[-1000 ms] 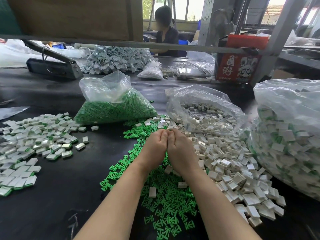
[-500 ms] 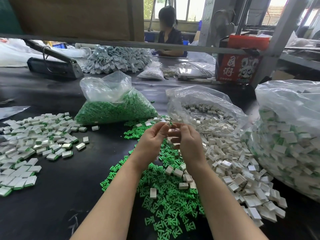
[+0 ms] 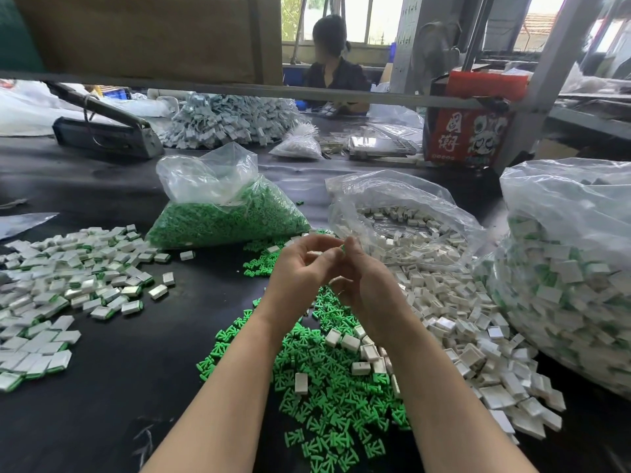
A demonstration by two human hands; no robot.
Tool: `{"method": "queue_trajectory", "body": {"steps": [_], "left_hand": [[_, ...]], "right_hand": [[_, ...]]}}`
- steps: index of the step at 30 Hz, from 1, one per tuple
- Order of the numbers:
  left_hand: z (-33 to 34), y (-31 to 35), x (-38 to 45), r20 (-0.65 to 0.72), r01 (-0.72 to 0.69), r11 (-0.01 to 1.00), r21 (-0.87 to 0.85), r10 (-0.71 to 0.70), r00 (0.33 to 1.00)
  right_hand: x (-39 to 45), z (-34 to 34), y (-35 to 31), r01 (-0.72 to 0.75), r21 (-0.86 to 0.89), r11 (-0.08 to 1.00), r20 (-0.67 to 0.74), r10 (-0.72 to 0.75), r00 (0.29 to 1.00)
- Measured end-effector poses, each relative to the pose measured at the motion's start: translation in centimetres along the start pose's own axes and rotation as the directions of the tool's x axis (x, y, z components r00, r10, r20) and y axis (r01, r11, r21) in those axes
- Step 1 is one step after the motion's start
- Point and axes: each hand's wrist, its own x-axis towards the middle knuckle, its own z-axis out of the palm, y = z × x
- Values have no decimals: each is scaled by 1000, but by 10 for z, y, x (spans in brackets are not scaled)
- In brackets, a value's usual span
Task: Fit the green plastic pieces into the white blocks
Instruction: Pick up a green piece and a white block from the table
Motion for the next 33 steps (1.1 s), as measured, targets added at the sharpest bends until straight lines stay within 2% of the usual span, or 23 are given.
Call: {"method": "queue_trajectory", "body": {"steps": [5, 8, 11, 18, 26, 33], "left_hand": [[1, 3, 0, -84, 43, 999, 8, -42, 996], [4, 2, -2, -117, 86, 994, -62, -93, 989], [7, 2, -3, -92, 127, 978, -166, -144, 985], [14, 2, -2, -79, 207, 967, -152, -220, 972], [19, 4, -2, -99, 278, 915, -292, -318, 943], [18, 8, -4, -64, 282, 894, -349, -323, 944]], "right_hand": [[0, 0, -1, -32, -58, 998, 86, 37, 996], [-2, -1, -1, -57, -111, 992, 149, 73, 986], [-6, 0, -5, -60, -96, 994, 201, 79, 976], [-6, 6, -4, -35, -117, 992, 156, 54, 986], [-6, 11, -2, -41, -95, 995, 54, 46, 998], [-5, 11, 1, -22, -104, 994, 50, 27, 998]]}}
